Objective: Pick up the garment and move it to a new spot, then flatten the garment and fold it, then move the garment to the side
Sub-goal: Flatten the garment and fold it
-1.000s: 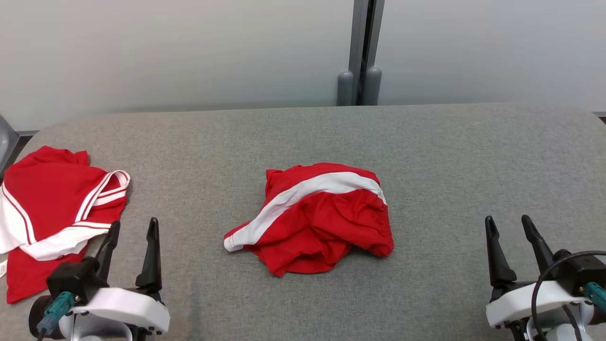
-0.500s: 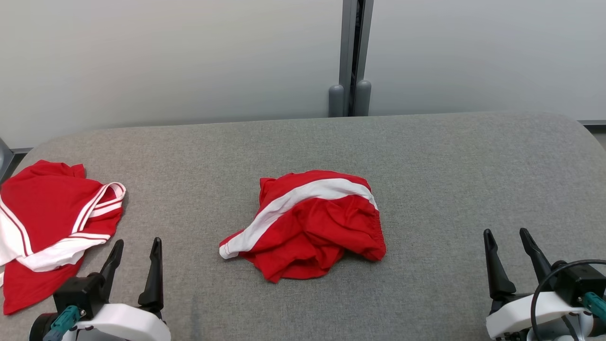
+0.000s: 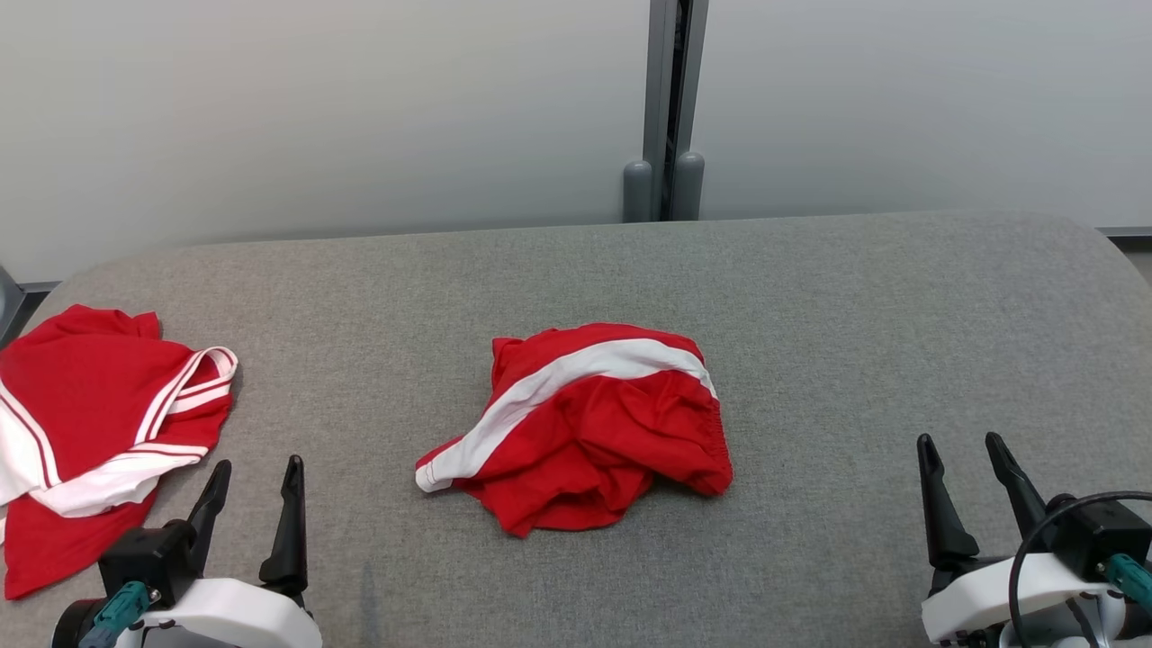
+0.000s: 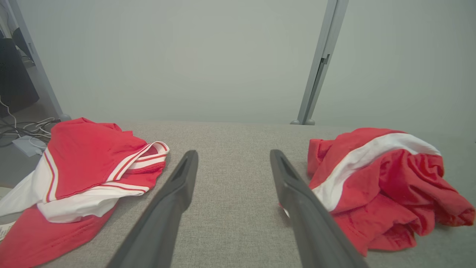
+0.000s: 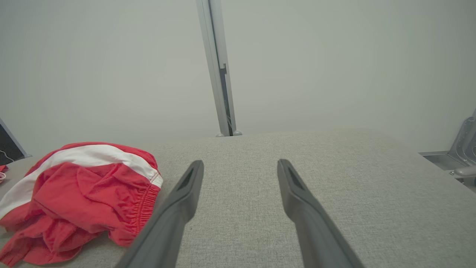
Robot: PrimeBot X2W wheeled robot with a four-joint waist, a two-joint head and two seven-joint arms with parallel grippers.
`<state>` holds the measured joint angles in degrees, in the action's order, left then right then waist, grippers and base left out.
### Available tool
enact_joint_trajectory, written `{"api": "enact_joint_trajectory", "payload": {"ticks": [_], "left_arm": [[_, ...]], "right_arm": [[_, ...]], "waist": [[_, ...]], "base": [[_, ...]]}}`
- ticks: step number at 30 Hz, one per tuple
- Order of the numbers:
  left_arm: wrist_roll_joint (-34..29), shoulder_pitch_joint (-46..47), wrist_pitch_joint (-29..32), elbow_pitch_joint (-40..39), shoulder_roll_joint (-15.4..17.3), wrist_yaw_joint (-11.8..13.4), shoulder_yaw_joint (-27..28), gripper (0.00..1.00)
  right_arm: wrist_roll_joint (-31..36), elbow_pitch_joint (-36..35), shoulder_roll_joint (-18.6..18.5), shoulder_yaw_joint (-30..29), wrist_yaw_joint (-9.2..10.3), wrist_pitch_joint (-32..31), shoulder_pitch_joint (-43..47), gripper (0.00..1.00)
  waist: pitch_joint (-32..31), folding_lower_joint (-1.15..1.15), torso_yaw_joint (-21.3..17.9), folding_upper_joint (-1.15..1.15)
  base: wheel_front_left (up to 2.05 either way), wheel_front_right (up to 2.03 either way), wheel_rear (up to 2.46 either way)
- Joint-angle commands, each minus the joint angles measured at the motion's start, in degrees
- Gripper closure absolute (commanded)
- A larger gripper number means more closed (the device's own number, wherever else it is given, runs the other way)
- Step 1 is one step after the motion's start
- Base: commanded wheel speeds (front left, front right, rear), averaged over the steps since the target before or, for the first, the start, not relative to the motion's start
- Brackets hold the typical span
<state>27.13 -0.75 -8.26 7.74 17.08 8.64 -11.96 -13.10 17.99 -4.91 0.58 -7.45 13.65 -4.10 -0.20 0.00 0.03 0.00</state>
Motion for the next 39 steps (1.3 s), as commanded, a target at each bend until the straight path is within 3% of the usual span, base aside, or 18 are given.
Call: {"api": "enact_joint_trajectory", "payload": {"ticks": [1, 22, 27, 39], "left_arm": [[0.13, -0.18, 0.12, -0.26, 0.28, 0.40, 0.02, 0.00], [0.20, 3.59, -0.13, -0.26, 0.11, -0.02, -1.22, 0.00], [-0.21, 6.51, -0.66, 0.29, -0.42, -0.84, -2.09, 0.00], [-0.35, 12.84, -3.15, 4.65, -2.29, -3.21, -4.20, 0.00]], "right_arm": [[0.04, 0.07, -0.08, -0.07, -0.07, 0.13, 0.30, 0.00], [-0.96, 1.89, -1.79, 0.60, -0.07, 0.38, -4.91, 0.00], [-4.76, 6.27, -3.56, 5.20, -0.07, 0.17, -10.12, 0.00], [-19.54, 16.20, -9.22, 24.67, -0.07, -5.14, -21.86, 0.00]], "waist": [[0.04, 0.00, -0.02, 0.00], [3.81, 0.00, 1.21, 0.00], [7.01, 0.00, 3.99, 0.00], [12.59, 0.00, 10.51, 0.00]], "base": [[0.00, 0.00, 0.00], [0.00, 0.00, 0.00], [0.00, 0.00, 0.00], [0.00, 0.00, 0.00]]}}
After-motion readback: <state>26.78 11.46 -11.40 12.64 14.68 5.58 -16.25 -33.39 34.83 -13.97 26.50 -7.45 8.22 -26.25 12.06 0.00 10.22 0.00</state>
